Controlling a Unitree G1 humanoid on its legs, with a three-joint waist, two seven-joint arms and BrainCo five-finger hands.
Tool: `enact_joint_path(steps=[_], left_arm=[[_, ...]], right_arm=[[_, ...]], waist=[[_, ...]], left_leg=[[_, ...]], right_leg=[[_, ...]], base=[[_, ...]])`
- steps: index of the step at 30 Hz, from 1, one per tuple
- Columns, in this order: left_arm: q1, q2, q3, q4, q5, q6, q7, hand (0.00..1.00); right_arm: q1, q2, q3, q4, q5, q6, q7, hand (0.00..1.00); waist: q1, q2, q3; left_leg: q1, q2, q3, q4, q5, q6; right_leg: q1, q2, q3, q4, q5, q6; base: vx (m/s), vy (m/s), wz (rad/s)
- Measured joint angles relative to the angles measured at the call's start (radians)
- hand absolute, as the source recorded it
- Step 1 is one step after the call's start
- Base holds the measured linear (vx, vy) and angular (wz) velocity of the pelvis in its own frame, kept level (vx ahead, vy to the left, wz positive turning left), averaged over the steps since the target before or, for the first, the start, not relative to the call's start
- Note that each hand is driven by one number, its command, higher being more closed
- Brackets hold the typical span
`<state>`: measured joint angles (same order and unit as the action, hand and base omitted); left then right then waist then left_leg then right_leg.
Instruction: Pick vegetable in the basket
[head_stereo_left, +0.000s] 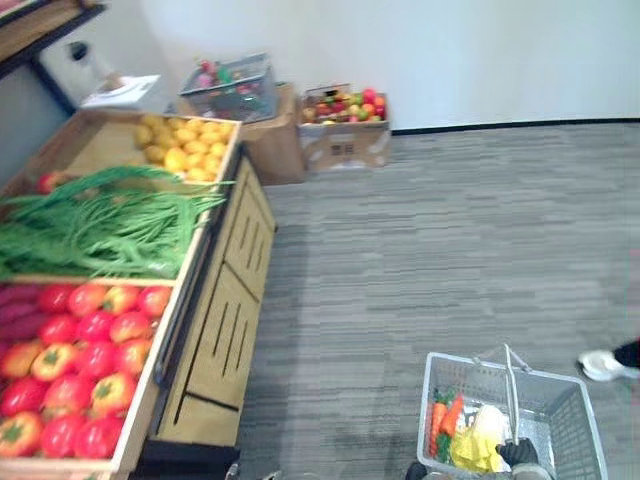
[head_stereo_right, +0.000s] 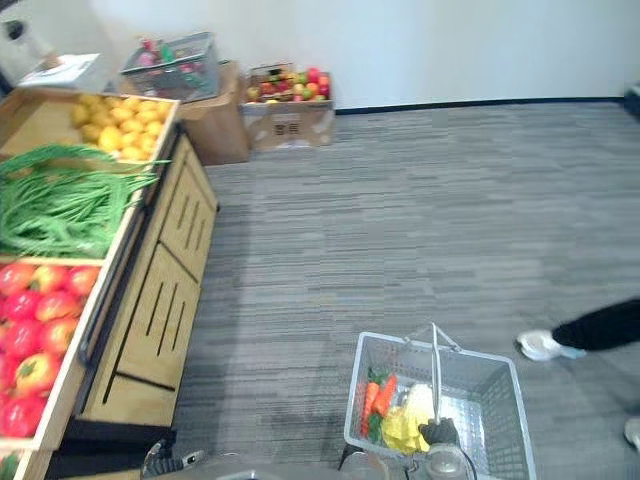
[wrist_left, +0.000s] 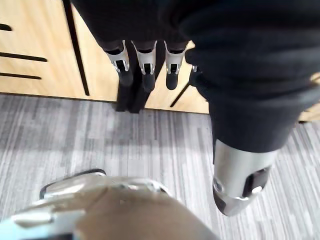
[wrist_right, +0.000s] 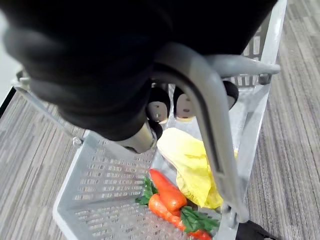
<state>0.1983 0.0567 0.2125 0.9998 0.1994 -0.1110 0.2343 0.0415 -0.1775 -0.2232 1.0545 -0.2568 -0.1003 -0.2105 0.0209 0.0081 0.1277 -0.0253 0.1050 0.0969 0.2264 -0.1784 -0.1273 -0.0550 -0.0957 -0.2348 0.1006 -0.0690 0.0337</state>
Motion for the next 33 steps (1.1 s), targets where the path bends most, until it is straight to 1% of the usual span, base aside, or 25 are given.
enact_joint_path(steps=[1,2,3,4,6,7,9,10,12,13,16,18,19,21,22,24,25,28,30,33], left_arm=[[0.000,0.002,-0.003,-0.005,0.000,-0.001,-0.003,0.00],[0.000,0.003,-0.006,-0.007,0.000,-0.004,-0.002,0.00],[-0.007,0.005,-0.011,-0.011,0.001,-0.012,-0.003,0.00],[-0.017,0.013,-0.011,-0.015,0.001,-0.013,-0.003,0.00],[-0.014,0.025,-0.012,-0.010,0.003,-0.011,-0.005,0.00],[-0.013,0.025,-0.013,-0.010,0.004,-0.011,-0.005,0.00],[-0.013,0.026,-0.023,-0.010,0.005,-0.012,-0.006,0.00],[-0.014,0.028,-0.031,-0.010,0.005,-0.012,-0.011,0.00],[-0.012,0.035,-0.048,-0.002,0.005,-0.013,-0.026,0.00],[-0.011,0.038,-0.052,-0.002,0.005,-0.014,-0.038,0.00],[-0.011,0.052,-0.058,-0.001,0.000,-0.017,-0.047,0.00],[-0.016,0.056,-0.056,0.017,-0.004,-0.017,-0.054,0.00],[-0.017,0.056,-0.055,0.021,-0.020,-0.017,-0.056,0.00],[-0.014,0.059,-0.044,0.038,-0.076,-0.016,-0.063,0.00],[-0.009,0.060,-0.032,0.039,-0.093,-0.016,-0.064,0.00],[-0.005,0.056,-0.006,0.055,-0.117,-0.016,-0.064,0.00],[-0.006,0.055,0.003,0.069,-0.117,-0.014,-0.064,0.00],[0.003,0.037,0.038,0.079,-0.118,-0.011,-0.062,0.00],[0.001,0.027,0.060,0.110,-0.159,-0.010,-0.063,0.00],[-0.001,0.024,0.069,0.129,-0.160,-0.009,-0.063,0.00]], right_arm=[[0.003,-0.001,0.008,0.000,-0.001,-0.002,0.005,1.00],[0.005,-0.001,0.012,0.000,-0.001,-0.004,0.009,1.00],[0.005,-0.002,0.018,-0.004,-0.001,-0.009,0.015,1.00],[0.005,0.004,0.028,-0.011,-0.001,-0.011,0.024,1.00],[0.013,0.004,0.035,-0.023,0.000,-0.014,0.035,1.00],[0.017,0.003,0.035,-0.027,0.000,-0.014,0.039,1.00],[0.023,-0.001,0.036,-0.030,0.000,-0.022,0.046,1.00],[0.023,0.000,0.039,-0.029,0.000,-0.038,0.052,1.00],[0.017,0.001,0.046,-0.028,-0.002,-0.053,0.068,1.00],[0.016,0.001,0.046,-0.027,-0.002,-0.062,0.068,1.00],[0.017,0.004,0.040,-0.015,-0.001,-0.066,0.067,1.00],[0.020,0.026,0.027,-0.003,0.001,-0.063,0.063,1.00],[0.019,0.034,0.022,0.005,0.002,-0.063,0.062,1.00],[0.018,0.062,0.002,0.023,0.018,-0.058,0.058,1.00],[0.018,0.073,-0.003,0.026,0.022,-0.053,0.058,1.00],[0.020,0.084,-0.008,0.053,0.035,-0.050,0.057,1.00],[0.022,0.086,-0.017,0.066,0.042,-0.046,0.057,1.00],[0.043,0.098,-0.074,0.092,0.082,-0.035,0.055,1.00],[0.064,0.099,-0.098,0.103,0.126,-0.030,0.052,1.00],[0.079,0.101,-0.124,0.111,0.160,-0.029,0.052,1.00]], waist=[[0.004,0.000,0.000],[0.005,0.000,0.000],[0.005,0.009,0.000],[0.005,-0.015,0.016],[0.008,-0.035,0.024],[0.006,-0.035,0.024],[0.004,-0.036,0.024],[0.005,-0.036,0.024],[0.011,-0.039,0.025],[0.009,-0.039,0.026],[0.009,-0.041,0.026],[0.007,-0.052,0.018],[0.007,-0.056,0.016],[0.012,-0.075,0.001],[0.013,-0.084,-0.010],[0.011,-0.088,-0.027],[0.009,-0.086,-0.037],[0.010,-0.072,-0.066],[0.009,-0.059,-0.083],[0.007,-0.052,-0.102]], left_leg=[[-0.001,-0.007,-0.031,-0.008,-0.026,0.012],[0.006,-0.013,-0.052,-0.020,-0.038,0.020],[0.003,-0.020,-0.058,-0.051,-0.057,0.055],[-0.008,-0.039,-0.035,-0.050,-0.055,0.066],[-0.006,-0.076,-0.009,-0.063,-0.044,0.088],[-0.002,-0.085,-0.003,-0.071,-0.040,0.094],[0.013,-0.106,0.009,-0.085,-0.038,0.098],[0.017,-0.113,0.019,-0.085,-0.037,0.099],[0.038,-0.114,0.053,-0.090,-0.037,0.099],[0.048,-0.112,0.060,-0.090,-0.037,0.099],[0.066,-0.108,0.062,-0.091,-0.038,0.099],[0.064,-0.112,0.057,-0.090,-0.039,0.103],[0.063,-0.113,0.057,-0.090,-0.039,0.105],[0.050,-0.117,0.054,-0.091,-0.037,0.114],[0.040,-0.117,0.052,-0.092,-0.034,0.120],[0.035,-0.114,0.041,-0.101,-0.026,0.130],[0.035,-0.112,0.029,-0.104,-0.022,0.131],[0.052,-0.104,0.007,-0.131,-0.012,0.124],[0.072,-0.099,-0.016,-0.162,0.000,0.116],[0.082,-0.092,-0.042,-0.190,0.015,0.107]], right_leg=[[-0.013,0.010,0.027,-0.009,0.009,0.012],[-0.019,0.013,0.045,-0.023,0.021,0.025],[-0.030,0.016,0.066,-0.056,0.057,0.041],[-0.036,0.006,0.083,-0.092,0.094,0.053],[-0.044,-0.023,0.117,-0.119,0.123,0.076],[-0.044,-0.032,0.123,-0.119,0.126,0.082],[-0.044,-0.049,0.137,-0.118,0.130,0.088],[-0.046,-0.055,0.146,-0.113,0.130,0.088],[-0.058,-0.057,0.162,-0.079,0.128,0.084],[-0.070,-0.055,0.160,-0.043,0.121,0.074],[-0.082,-0.053,0.143,0.007,0.118,0.070],[-0.082,-0.060,0.129,0.007,0.118,0.070],[-0.083,-0.061,0.128,0.004,0.118,0.070],[-0.080,-0.066,0.117,-0.023,0.119,0.070],[-0.078,-0.068,0.103,-0.047,0.124,0.079],[-0.059,-0.070,0.079,-0.090,0.132,0.091],[-0.042,-0.067,0.063,-0.115,0.143,0.083],[0.000,-0.057,0.034,-0.158,0.150,0.082],[0.027,-0.051,0.006,-0.178,0.150,0.082],[0.042,-0.043,-0.025,-0.198,0.151,0.083]], base=[[-0.07,0.174,-0.91],[0.00,0.170,-0.63],[-0.01,0.225,-0.54],[-0.02,0.263,-0.56],[-0.04,0.239,-0.32],[-0.01,0.199,-0.15],[0.01,0.147,-0.14],[0.01,0.116,-0.21],[0.00,0.083,-0.36],[-0.01,0.029,-0.32],[-0.02,0.006,-0.12],[-0.05,0.007,0.05],[-0.04,0.012,0.03],[-0.08,-0.007,0.05],[-0.09,-0.021,0.06],[-0.05,-0.033,0.16],[-0.02,-0.048,0.29],[0.00,-0.063,0.24],[0.03,-0.058,0.28],[0.08,-0.049,0.28]])
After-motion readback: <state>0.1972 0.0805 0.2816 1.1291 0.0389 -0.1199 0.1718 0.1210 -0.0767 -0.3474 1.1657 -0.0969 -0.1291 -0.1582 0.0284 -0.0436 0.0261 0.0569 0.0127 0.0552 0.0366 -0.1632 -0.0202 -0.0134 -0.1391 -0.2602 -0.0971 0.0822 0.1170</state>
